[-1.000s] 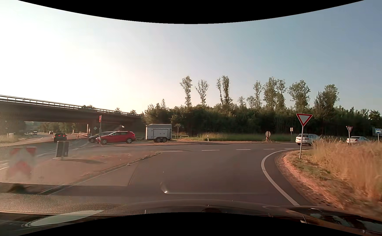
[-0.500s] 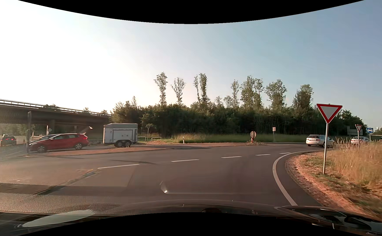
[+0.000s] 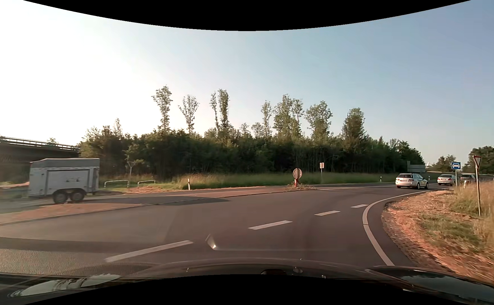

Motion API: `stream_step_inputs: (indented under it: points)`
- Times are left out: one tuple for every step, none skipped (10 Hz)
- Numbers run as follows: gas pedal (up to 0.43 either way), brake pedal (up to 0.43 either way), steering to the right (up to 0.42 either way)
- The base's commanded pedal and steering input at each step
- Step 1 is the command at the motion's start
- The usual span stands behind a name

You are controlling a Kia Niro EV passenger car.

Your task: Follow the waypoints while adhering to traffic rules and regulations

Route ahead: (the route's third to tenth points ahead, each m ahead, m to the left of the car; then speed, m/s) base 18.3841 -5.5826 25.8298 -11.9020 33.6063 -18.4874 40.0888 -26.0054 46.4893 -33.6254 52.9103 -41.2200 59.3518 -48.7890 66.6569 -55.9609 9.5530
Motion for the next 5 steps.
stream_step_inputs:
  points:
    - [0.169, 0.000, 0.170]
    - [0.169, 0.000, 0.170]
    - [0.189, 0.000, 0.170]
    - [0.209, 0.000, 0.170]
    - [0.220, 0.000, 0.170]
